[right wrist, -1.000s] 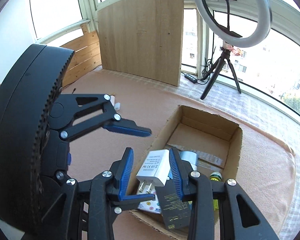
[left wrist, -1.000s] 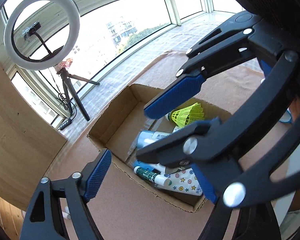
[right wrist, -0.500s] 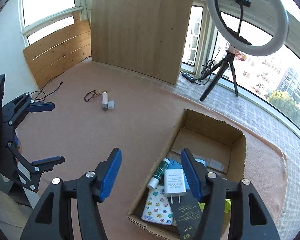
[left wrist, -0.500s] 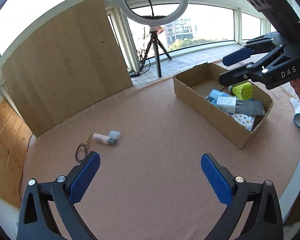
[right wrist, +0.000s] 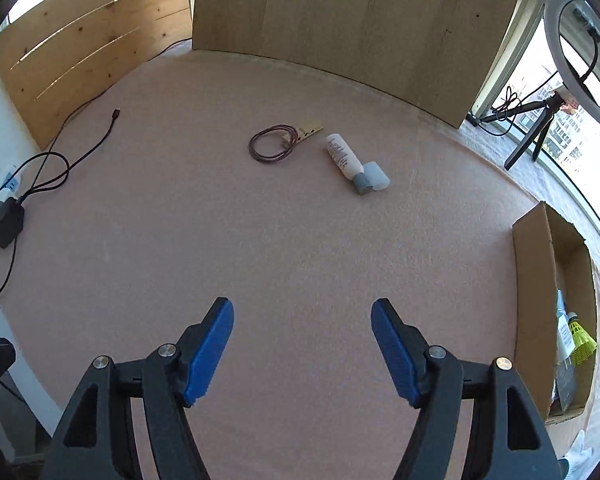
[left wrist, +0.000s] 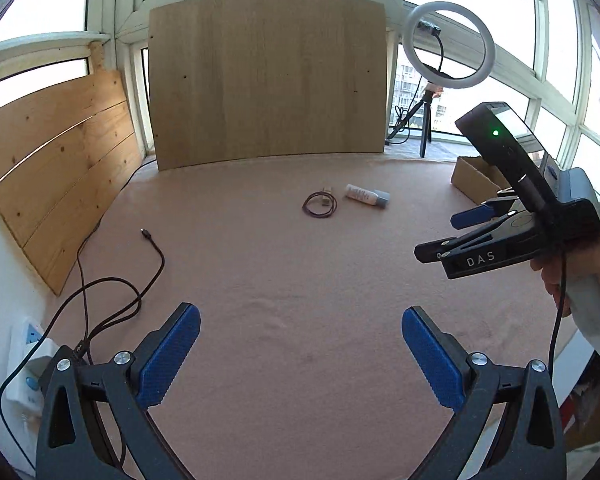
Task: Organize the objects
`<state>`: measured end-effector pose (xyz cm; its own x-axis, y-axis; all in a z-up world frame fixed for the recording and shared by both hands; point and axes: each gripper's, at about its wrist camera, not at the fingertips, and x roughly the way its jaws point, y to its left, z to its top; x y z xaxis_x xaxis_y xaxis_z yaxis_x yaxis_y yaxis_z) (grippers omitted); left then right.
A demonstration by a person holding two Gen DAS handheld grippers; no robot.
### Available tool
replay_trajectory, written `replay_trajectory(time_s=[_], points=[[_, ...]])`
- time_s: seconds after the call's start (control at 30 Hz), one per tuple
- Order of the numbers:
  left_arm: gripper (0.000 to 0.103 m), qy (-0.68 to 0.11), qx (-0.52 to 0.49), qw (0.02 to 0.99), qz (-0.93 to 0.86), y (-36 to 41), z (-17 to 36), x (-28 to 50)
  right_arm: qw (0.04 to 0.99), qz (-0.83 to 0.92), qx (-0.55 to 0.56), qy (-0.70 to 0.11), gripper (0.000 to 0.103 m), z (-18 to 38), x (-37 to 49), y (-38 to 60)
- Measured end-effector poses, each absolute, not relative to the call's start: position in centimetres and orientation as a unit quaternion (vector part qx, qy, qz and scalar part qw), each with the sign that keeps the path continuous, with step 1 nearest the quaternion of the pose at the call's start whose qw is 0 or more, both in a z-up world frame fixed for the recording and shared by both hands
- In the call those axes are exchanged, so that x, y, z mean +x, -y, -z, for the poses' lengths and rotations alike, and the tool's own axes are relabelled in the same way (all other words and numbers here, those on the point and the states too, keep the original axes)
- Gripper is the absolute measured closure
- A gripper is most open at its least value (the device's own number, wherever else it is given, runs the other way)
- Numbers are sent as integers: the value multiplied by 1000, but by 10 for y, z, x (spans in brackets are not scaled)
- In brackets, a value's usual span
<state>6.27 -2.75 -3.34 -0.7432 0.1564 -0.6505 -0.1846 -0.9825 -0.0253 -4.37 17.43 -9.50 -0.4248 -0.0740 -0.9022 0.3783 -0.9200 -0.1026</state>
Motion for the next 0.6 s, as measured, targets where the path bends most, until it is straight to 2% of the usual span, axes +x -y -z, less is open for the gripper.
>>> replay_trajectory(time_s=[0.6], points=[[1, -6, -327, 129, -936, 52, 28, 78, 85, 832, 528, -149, 36, 91, -45, -162]])
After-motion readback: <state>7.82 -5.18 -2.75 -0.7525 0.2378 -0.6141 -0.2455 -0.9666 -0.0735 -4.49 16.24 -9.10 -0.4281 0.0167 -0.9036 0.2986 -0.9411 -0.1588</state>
